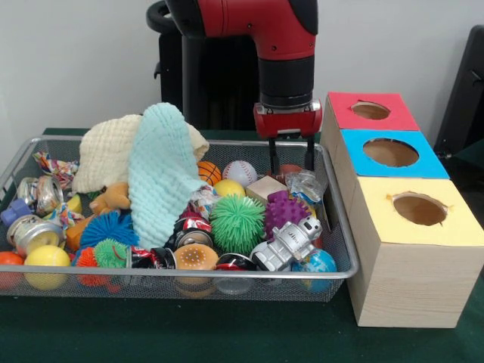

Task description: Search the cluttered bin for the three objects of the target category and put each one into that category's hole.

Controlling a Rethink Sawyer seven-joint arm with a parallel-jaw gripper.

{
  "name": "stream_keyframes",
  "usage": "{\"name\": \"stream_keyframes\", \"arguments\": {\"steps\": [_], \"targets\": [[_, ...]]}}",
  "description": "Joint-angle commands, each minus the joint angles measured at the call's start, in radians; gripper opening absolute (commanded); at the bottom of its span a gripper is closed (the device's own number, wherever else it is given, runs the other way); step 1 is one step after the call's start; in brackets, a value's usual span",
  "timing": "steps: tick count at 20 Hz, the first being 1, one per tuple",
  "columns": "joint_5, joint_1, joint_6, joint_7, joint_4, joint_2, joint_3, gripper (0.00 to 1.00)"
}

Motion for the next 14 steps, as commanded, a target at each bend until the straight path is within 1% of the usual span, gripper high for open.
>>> {"name": "stream_keyframes", "arguments": {"steps": [1,5,14], "targets": [[-0.041,-0.001,-0.086,0.07,-0.13,0.082,0.031,1.0],[-0.04,0.0,-0.124,0.077,-0.115,0.095,0.028,1.0],[-0.07,-0.049,-0.183,0.083,-0.09,0.124,0.07,1.0]]}}
